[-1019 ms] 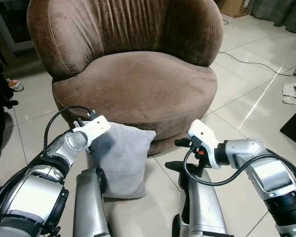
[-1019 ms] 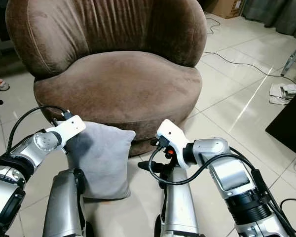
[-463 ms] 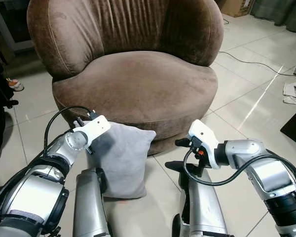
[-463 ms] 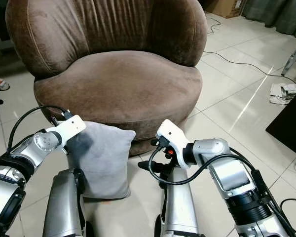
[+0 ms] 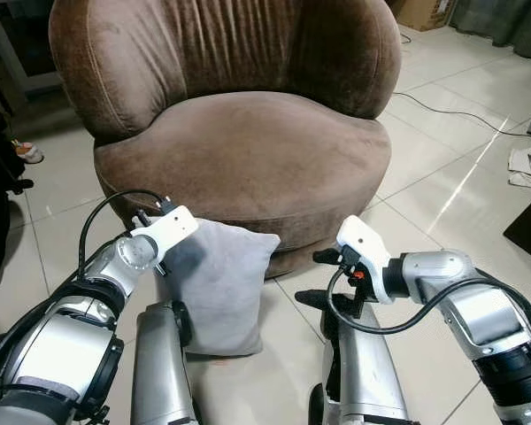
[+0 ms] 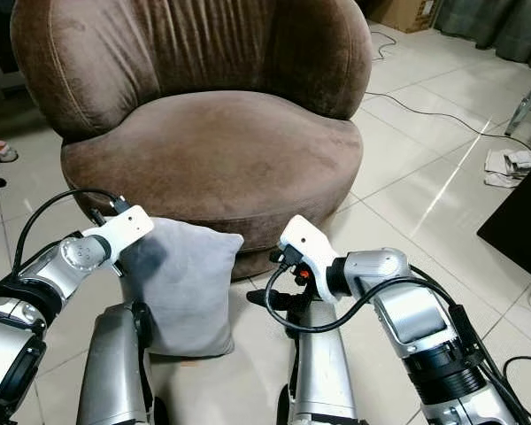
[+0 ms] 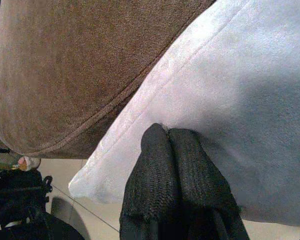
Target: Move the pillow to the sofa from floor
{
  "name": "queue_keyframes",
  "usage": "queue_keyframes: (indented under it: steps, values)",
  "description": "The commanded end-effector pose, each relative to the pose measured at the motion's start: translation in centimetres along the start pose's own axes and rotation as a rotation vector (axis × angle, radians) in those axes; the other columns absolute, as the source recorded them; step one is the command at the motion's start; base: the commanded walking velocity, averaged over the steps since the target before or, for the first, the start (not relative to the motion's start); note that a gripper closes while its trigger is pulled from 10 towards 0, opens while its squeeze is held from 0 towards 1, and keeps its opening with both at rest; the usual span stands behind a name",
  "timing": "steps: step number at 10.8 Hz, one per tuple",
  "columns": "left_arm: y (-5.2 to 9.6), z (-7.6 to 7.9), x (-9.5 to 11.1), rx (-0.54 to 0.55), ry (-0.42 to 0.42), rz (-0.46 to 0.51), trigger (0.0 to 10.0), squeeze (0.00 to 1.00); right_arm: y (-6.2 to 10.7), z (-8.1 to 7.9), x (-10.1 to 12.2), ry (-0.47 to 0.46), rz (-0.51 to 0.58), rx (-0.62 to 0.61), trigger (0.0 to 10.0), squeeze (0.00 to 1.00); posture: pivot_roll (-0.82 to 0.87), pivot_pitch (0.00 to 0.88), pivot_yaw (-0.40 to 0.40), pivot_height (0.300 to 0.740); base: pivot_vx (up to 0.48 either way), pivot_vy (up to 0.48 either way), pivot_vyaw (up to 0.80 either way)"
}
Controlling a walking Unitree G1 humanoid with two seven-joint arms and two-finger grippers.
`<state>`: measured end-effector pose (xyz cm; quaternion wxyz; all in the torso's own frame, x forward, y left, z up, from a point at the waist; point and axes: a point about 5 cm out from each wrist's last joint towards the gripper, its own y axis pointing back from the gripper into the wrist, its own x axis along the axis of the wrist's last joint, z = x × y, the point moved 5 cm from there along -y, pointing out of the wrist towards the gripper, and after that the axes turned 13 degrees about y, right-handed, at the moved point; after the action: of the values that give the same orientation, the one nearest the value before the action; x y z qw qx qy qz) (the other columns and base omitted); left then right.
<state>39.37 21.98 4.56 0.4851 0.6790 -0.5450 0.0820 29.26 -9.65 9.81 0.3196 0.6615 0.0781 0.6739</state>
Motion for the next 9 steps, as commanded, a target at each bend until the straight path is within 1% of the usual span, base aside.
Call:
queue_keyframes:
  steps: [1,7,8,9]
  values:
    - [-0.04,-0.45,1.37,0.002,0.003,0.036,0.0,0.00,0.17,-0.15,-0.12,0.002,-0.003,-0.002,10.0,0.00,-0.18,0.007,-0.004,0.411,0.000,0.000,0.00]
    - [-0.10,-0.16,1.31,-0.001,-0.007,0.033,0.0,0.00,0.17,-0.32,-0.31,0.000,-0.009,-0.004,10.0,0.00,-0.18,0.013,-0.002,0.411,0.000,0.000,0.00]
    - [-0.10,0.05,1.25,-0.020,-0.014,0.028,0.0,0.00,0.12,-0.35,-0.32,-0.001,-0.010,-0.004,10.0,0.00,-0.18,0.013,0.000,0.411,0.000,0.000,0.00]
    - [-0.07,0.41,1.13,-0.061,-0.063,0.015,0.0,0.00,0.07,-0.41,-0.33,0.000,-0.009,-0.004,10.0,0.00,-0.18,0.012,0.003,0.411,0.000,0.000,0.00]
